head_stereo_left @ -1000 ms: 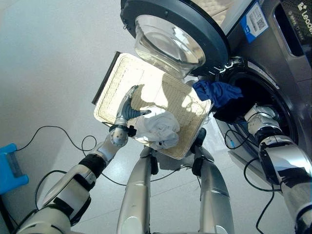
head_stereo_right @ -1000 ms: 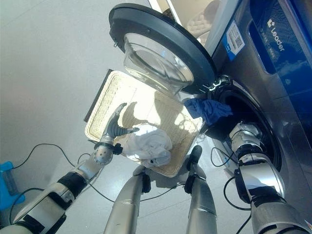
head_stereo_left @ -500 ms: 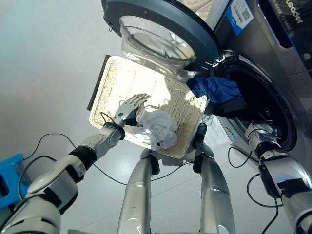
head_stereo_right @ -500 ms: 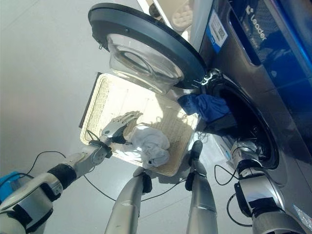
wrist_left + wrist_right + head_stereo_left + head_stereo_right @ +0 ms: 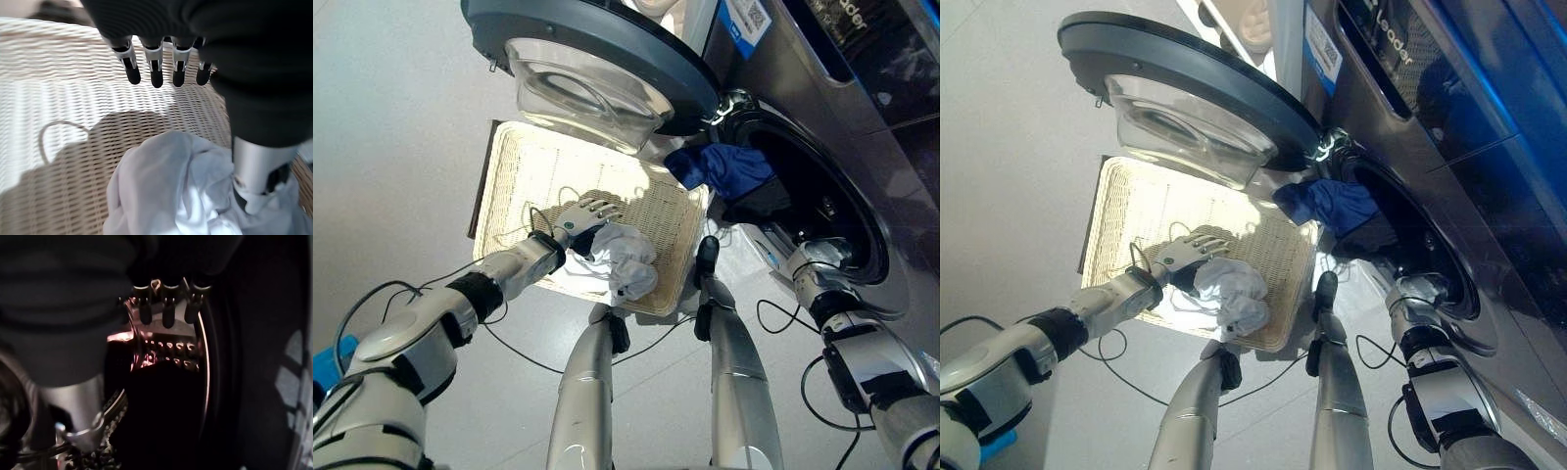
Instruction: Put the clothes into the washing machine.
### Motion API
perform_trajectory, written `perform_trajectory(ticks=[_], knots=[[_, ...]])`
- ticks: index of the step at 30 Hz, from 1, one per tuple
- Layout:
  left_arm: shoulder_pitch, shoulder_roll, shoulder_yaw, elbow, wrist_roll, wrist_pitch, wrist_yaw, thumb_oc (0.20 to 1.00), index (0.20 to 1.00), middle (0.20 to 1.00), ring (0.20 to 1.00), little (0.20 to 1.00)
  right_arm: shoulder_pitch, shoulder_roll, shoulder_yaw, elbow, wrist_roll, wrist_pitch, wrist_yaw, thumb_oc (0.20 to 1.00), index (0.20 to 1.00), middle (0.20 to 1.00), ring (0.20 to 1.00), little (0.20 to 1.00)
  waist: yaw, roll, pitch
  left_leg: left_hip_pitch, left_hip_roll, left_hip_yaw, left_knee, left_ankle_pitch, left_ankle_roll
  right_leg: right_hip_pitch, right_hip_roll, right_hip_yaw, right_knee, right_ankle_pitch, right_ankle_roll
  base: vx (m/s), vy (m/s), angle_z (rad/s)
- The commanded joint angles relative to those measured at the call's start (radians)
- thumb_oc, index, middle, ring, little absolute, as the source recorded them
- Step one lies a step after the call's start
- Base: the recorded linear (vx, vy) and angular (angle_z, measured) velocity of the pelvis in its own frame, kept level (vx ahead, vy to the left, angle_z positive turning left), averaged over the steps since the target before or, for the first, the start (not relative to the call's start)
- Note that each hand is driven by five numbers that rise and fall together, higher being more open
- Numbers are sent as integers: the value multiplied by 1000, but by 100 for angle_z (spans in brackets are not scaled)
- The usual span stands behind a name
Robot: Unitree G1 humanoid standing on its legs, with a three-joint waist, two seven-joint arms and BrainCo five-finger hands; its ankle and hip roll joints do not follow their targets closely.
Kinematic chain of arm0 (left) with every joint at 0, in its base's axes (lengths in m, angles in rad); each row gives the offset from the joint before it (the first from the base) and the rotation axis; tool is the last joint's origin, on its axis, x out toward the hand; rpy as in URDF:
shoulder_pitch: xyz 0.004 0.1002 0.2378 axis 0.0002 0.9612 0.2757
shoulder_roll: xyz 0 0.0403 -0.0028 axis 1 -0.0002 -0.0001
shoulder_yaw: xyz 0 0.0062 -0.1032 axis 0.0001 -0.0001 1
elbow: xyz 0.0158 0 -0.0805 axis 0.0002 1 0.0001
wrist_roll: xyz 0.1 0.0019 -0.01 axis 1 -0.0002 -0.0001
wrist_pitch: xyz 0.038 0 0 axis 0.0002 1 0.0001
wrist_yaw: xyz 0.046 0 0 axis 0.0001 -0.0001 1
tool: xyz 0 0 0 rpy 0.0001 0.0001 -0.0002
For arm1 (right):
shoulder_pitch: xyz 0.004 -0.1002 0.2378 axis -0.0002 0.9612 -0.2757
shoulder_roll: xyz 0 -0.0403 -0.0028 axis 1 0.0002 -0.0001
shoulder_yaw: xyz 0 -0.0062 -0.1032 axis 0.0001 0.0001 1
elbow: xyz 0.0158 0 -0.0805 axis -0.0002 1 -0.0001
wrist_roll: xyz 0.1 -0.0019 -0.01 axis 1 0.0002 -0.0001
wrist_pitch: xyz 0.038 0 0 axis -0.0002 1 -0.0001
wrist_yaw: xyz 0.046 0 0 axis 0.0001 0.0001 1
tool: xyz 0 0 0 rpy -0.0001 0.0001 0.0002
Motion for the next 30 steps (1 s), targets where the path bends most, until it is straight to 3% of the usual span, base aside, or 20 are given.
perform_trajectory(ticks=[1,2,4,11,16,21,30], knots=[[31,25,9,-37,43,-40,-28,1000,1000,1000,1000,1000,30,-33,3,-13,27,-36,-21,1000,1000,1000,1000,1000,-12,60,-29,-11,-12,29,21,-39,-79,9,34,-55,84,-84,107,0,0,0],[31,25,9,-37,43,-40,-28,1000,1000,1000,1000,1000,30,-33,3,-13,27,-36,-21,1000,1000,1000,1000,1000,-12,60,-29,-11,-12,29,21,-39,-79,9,34,-55,84,-84,107,0,0,0],[-64,20,-58,-43,57,-120,-139,1000,1000,1000,1000,1000,-2,-35,-13,1,68,-78,13,1000,1000,1000,1000,1000,-20,40,-29,-41,-5,22,21,-30,-87,-8,39,-55,63,-61,112,-55,-105,-3],[-84,7,-59,-43,46,-163,-204,1000,1000,1000,1000,1000,7,-5,-16,-38,139,-114,59,1000,1000,1000,1000,1000,-18,26,-29,-65,-2,13,15,-23,-89,-25,40,-62,53,-48,111,-9,-48,-1],[-75,-13,-52,-13,36,-178,-288,1000,1000,1000,1000,1000,16,30,2,-98,115,-131,21,1000,1000,1000,1000,1000,-21,14,-29,-75,-1,8,13,-17,-91,-32,42,-65,50,-43,111,-5,-30,3],[-60,-24,-54,22,73,-214,-322,1000,1000,1000,1000,1000,22,36,2,-136,102,-112,-18,1000,1000,1000,1000,1000,-24,6,-29,-84,4,4,19,-18,-93,-38,40,-66,53,-42,111,-2,-4,1],[-39,-50,-72,87,116,-267,-344,1000,1000,1000,1000,1000,17,39,-19,-104,146,-135,6,1000,1000,1000,1000,1000,-19,0,-29,-95,2,-5,16,-17,-95,-45,37,-71,48,-38,115,1,-7,2]])
